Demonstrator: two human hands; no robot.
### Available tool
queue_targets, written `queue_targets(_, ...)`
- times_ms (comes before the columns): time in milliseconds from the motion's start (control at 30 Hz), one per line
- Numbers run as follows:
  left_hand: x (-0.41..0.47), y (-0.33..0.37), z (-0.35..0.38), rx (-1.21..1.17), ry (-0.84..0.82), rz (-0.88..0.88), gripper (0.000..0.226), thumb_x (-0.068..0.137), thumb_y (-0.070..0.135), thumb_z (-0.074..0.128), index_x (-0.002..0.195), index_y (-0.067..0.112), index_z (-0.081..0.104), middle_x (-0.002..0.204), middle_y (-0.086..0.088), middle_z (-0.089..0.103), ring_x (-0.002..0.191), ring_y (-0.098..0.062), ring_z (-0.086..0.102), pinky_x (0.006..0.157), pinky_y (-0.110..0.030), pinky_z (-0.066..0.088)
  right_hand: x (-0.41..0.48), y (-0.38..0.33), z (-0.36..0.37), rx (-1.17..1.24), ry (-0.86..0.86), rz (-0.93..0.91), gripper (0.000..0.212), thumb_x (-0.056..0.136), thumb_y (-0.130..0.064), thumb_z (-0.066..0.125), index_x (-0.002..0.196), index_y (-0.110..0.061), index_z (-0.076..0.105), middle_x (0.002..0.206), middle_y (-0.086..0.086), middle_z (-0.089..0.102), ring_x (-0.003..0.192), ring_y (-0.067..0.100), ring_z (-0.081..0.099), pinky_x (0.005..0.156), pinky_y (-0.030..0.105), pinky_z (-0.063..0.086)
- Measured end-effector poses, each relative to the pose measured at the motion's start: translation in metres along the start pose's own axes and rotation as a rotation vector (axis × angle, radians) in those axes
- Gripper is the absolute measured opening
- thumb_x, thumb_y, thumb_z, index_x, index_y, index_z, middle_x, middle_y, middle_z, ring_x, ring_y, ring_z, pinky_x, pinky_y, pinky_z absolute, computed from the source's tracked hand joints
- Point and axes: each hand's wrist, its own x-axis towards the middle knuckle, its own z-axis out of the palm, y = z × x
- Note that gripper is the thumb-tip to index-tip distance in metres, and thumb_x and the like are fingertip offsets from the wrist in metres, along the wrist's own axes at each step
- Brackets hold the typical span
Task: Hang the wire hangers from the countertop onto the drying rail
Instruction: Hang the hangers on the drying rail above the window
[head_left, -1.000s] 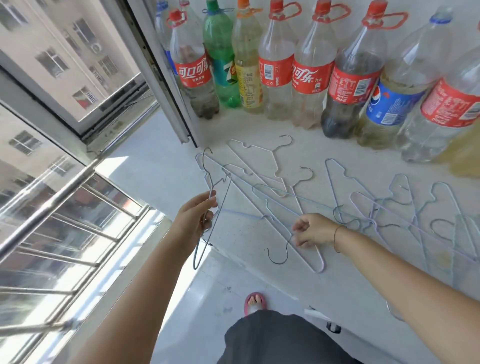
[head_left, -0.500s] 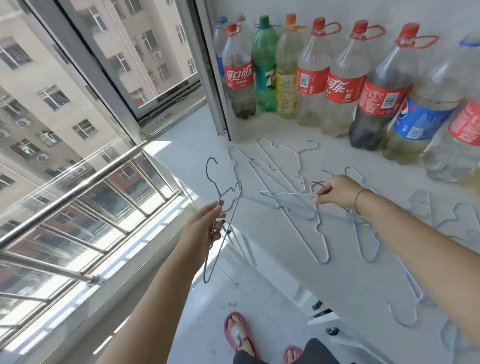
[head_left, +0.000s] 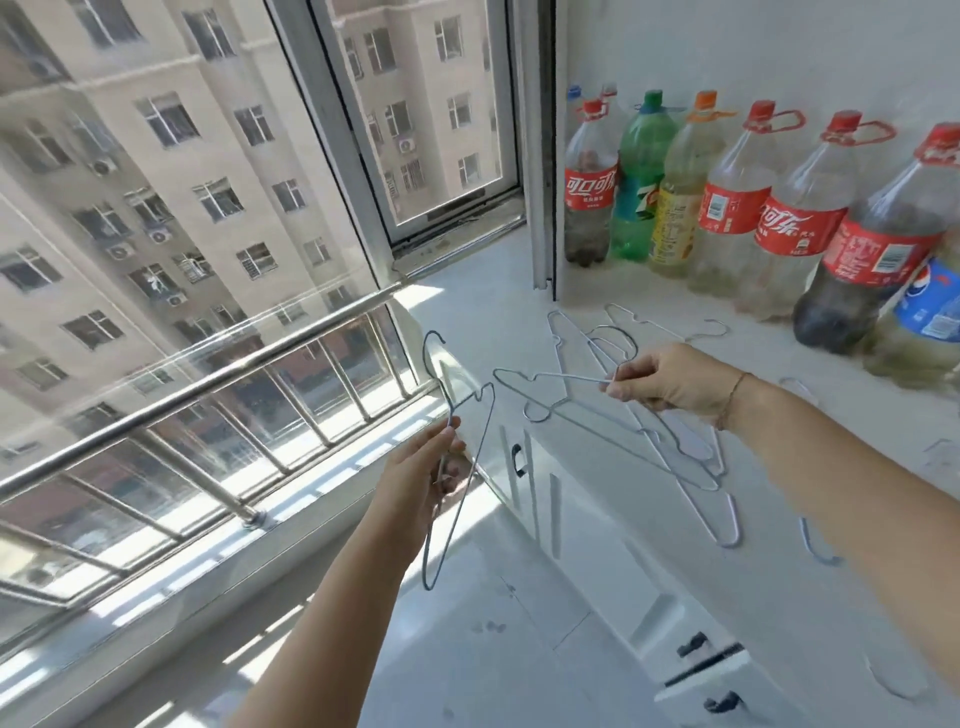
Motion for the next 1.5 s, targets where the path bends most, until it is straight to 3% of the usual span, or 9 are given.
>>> queue_targets(133, -0.037, 0.015, -0.054, -0.039, 0.087, 0.019, 0.02, 0.094, 0.013, 0.052, 0.109, 0.01, 0.065, 0.072, 0.002, 0.061, 0.051, -0.007, 0.049, 0.047, -0.017, 0.038, -0.01, -0.036, 0.071, 0.127, -0.098, -0.009, 0.015, 0.075, -0.003, 0.071, 0.084, -0.013, 0.065, 0.094, 0.009, 0.07, 0.051, 0.005, 0.045, 0.052, 0.014, 0.039)
queue_targets(200, -0.059, 0.025, -0.084, -0.052, 0.122, 0.042, 0.022, 0.094, 0.012, 0.051, 0.112, 0.008, 0.063, 0.075, 0.001, 0.058, 0.053, -0.007, 0.047, 0.047, -0.016, 0.036, -0.02, -0.055, 0.11, 0.189, -0.146, -0.017, 0.015, 0.075, -0.001, 0.069, 0.084, -0.013, 0.067, 0.087, 0.003, 0.072, 0.05, 0.0, 0.05, 0.051, 0.011, 0.042)
queue_targets(300, -0.102, 0.045, -0.134, -0.082, 0.173, 0.11, 0.024, 0.095, 0.011, 0.049, 0.114, 0.006, 0.061, 0.077, -0.002, 0.057, 0.056, -0.009, 0.045, 0.048, -0.016, 0.035, -0.043, -0.087, 0.176, 0.274, -0.215, -0.049, 0.015, 0.07, -0.005, 0.071, 0.084, -0.01, 0.069, 0.083, 0.007, 0.066, 0.063, 0.009, 0.048, 0.055, 0.014, 0.042)
queue_targets(433, -0.168, 0.08, -0.195, -0.115, 0.223, 0.203, 0.025, 0.094, 0.008, 0.048, 0.114, 0.004, 0.062, 0.072, -0.001, 0.058, 0.058, -0.009, 0.044, 0.056, -0.02, 0.031, -0.079, -0.129, 0.265, 0.39, -0.32, -0.093, 0.021, 0.069, -0.011, 0.068, 0.088, -0.003, 0.066, 0.065, 0.004, 0.057, 0.055, 0.01, 0.039, 0.047, 0.014, 0.035)
queue_targets(667, -0.278, 0.135, -0.298, 0.016, 0.375, 0.357, 0.024, 0.091, 0.011, 0.054, 0.109, 0.012, 0.069, 0.076, 0.001, 0.063, 0.062, -0.009, 0.047, 0.061, -0.025, 0.036, -0.135, -0.208, 0.395, 0.537, -0.538, -0.164, 0.035, 0.066, -0.012, 0.067, 0.097, 0.003, 0.063, 0.062, 0.003, 0.057, 0.046, 0.006, 0.045, 0.041, 0.014, 0.038)
queue_targets(967, -0.379, 0.211, -0.381, -0.084, 0.544, 0.554, 0.02, 0.089, 0.002, 0.052, 0.098, 0.004, 0.07, 0.064, -0.003, 0.061, 0.048, -0.008, 0.047, 0.044, -0.018, 0.039, -0.195, -0.317, 0.489, 0.542, -0.788, -0.293, 0.034, 0.069, -0.008, 0.062, 0.101, 0.003, 0.064, 0.059, 0.005, 0.061, 0.045, 0.008, 0.054, 0.038, 0.016, 0.042)
queue_targets(1133, -0.407, 0.249, -0.421, -0.06, 0.667, 0.582, 0.024, 0.089, 0.001, 0.048, 0.109, 0.0, 0.062, 0.052, -0.001, 0.055, 0.036, -0.007, 0.045, 0.033, -0.017, 0.035, -0.208, -0.361, 0.531, 0.468, -0.867, -0.398, 0.031, 0.066, -0.014, 0.065, 0.095, -0.002, 0.068, 0.061, 0.004, 0.061, 0.051, 0.01, 0.05, 0.042, 0.017, 0.041)
queue_targets(1400, -0.451, 0.275, -0.451, -0.072, 0.761, 0.765, 0.033, 0.082, 0.012, 0.054, 0.111, 0.002, 0.064, 0.06, 0.002, 0.058, 0.041, -0.005, 0.047, 0.036, -0.017, 0.035, -0.223, -0.402, 0.602, 0.424, -0.996, -0.481, 0.022, 0.084, -0.009, 0.059, 0.104, -0.003, 0.066, 0.07, 0.004, 0.06, 0.059, 0.01, 0.048, 0.046, 0.015, 0.042)
queue_targets(1500, -0.467, 0.285, -0.466, -0.12, 0.775, 0.793, 0.026, 0.09, 0.011, 0.048, 0.108, 0.005, 0.066, 0.062, 0.002, 0.055, 0.044, -0.005, 0.047, 0.04, -0.016, 0.039, -0.237, -0.419, 0.628, 0.422, -1.006, -0.5, 0.019, 0.086, -0.007, 0.058, 0.102, -0.001, 0.065, 0.068, 0.005, 0.057, 0.056, 0.01, 0.045, 0.044, 0.015, 0.04)
